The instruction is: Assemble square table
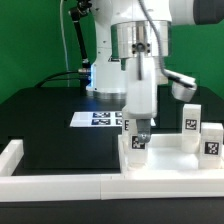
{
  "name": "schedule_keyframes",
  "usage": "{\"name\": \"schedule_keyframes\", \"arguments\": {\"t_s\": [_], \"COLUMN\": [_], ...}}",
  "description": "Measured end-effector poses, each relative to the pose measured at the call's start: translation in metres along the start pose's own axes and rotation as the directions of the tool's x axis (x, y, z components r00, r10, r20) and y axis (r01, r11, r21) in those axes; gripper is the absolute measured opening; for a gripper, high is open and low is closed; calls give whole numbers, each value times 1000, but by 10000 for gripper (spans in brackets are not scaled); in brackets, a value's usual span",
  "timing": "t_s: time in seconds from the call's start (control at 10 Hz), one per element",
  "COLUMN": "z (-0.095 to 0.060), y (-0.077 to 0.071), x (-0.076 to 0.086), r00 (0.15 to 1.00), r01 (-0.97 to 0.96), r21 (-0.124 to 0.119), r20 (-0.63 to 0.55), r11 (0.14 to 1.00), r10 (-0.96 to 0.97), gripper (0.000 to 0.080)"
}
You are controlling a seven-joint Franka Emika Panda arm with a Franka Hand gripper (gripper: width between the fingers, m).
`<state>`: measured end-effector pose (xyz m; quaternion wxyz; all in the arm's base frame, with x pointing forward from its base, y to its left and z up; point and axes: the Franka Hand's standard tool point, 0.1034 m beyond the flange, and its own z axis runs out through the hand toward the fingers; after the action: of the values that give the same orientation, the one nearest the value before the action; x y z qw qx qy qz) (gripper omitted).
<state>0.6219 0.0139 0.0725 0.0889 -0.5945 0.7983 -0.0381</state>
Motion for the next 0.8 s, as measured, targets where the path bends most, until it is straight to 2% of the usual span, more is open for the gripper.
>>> {"name": "schedule_keyframes", "arguments": {"t_s": [0.3, 0.4, 0.5, 0.6, 0.8], "z": [0, 0, 0, -2, -1], "y": [0, 0, 1, 0, 0], "x": [0, -1, -4, -3, -1], "r00": [1000, 999, 966, 938, 894], "r01": [-22, 43, 259, 347, 447], "r21": [3, 2, -9, -7, -11], "r20": [0, -4, -19, -18, -22], "r11": [1000, 999, 966, 938, 894], "r10": [22, -43, -260, -347, -447], "gripper": [310, 495, 495, 619, 647]}}
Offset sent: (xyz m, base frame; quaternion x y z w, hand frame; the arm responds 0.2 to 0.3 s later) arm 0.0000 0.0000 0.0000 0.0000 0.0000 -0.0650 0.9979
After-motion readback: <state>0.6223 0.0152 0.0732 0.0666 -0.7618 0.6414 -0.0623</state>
